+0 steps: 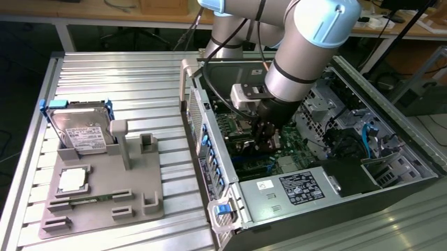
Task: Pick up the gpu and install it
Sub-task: 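Insert the gpu into the slot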
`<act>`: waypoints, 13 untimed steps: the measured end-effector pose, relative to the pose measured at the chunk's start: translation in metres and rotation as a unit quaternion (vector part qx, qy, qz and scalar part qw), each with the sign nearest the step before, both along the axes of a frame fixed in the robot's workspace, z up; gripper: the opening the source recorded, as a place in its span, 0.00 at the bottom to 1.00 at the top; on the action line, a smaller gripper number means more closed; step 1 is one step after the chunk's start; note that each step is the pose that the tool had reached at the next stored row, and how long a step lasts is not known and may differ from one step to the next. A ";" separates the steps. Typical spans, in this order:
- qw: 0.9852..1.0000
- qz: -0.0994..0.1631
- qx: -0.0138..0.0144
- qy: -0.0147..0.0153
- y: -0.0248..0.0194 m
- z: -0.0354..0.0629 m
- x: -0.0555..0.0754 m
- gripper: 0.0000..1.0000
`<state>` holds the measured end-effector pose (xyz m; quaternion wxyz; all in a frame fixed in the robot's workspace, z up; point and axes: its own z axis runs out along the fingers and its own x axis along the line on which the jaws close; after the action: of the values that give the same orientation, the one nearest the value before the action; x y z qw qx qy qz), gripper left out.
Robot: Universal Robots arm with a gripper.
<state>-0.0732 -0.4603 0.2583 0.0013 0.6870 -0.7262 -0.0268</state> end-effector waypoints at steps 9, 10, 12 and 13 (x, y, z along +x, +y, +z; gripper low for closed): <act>1.000 0.000 -0.001 0.000 -0.0002 -0.0062 -0.001 0.27; 1.000 0.000 -0.001 0.000 0.0000 -0.0074 -0.001 0.27; 1.000 0.000 0.000 0.000 0.0000 -0.0082 -0.001 0.27; 1.000 0.000 0.000 0.000 0.0000 -0.0083 -0.001 0.27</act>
<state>-0.0738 -0.4603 0.2500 0.0014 0.6870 -0.7262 -0.0264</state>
